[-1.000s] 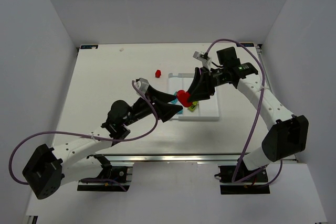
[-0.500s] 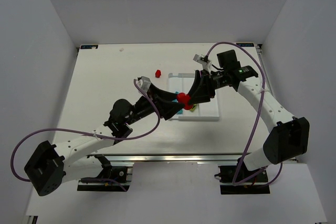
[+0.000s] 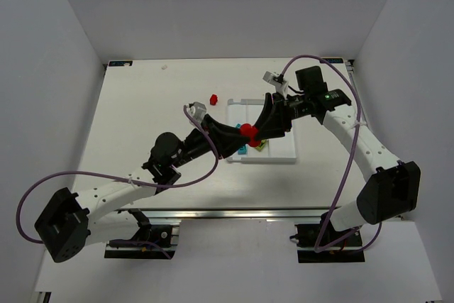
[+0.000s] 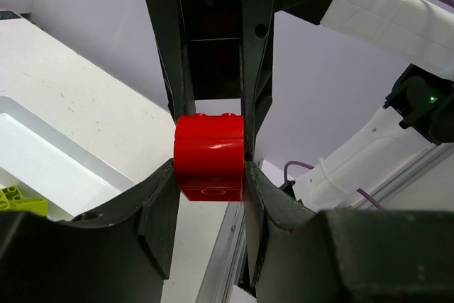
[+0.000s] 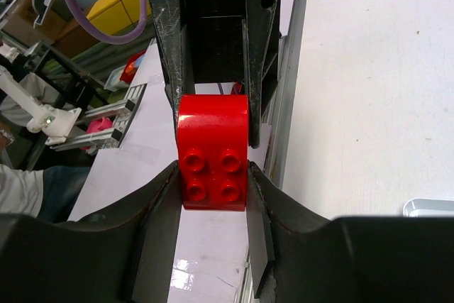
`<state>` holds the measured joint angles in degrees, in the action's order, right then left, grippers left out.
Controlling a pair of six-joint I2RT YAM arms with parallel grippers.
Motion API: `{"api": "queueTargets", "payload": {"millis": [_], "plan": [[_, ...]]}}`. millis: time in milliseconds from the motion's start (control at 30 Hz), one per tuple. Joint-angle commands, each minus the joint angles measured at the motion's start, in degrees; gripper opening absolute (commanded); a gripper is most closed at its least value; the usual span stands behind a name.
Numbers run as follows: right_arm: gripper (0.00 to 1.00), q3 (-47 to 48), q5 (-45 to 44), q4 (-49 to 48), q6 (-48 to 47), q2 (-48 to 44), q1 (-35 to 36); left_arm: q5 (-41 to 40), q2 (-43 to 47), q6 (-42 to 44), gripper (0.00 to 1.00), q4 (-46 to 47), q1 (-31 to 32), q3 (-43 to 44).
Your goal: Sort the legos into containers by color
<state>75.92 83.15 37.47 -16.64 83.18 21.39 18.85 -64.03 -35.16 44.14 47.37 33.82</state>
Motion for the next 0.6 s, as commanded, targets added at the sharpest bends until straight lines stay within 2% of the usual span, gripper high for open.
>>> {"api": "queueTargets", "payload": {"millis": [0, 500, 567], "plan": [[0.0, 0.6, 0.2, -0.6, 0.9, -2.1, -0.8, 0.4, 1.7, 1.7, 0.0, -1.9, 0.2, 2.0], [0.0, -0.9, 1.8, 0.2, -0.9, -2.5, -8.6, -3.0, 9.7, 5.1, 0.0, -8.8, -1.0, -1.0], [0.0, -0.7, -0.2, 1.6, -2.5, -2.3, -9.4, -3.3, 9.8, 5.4, 0.0, -9.5, -1.0, -1.0]]}}
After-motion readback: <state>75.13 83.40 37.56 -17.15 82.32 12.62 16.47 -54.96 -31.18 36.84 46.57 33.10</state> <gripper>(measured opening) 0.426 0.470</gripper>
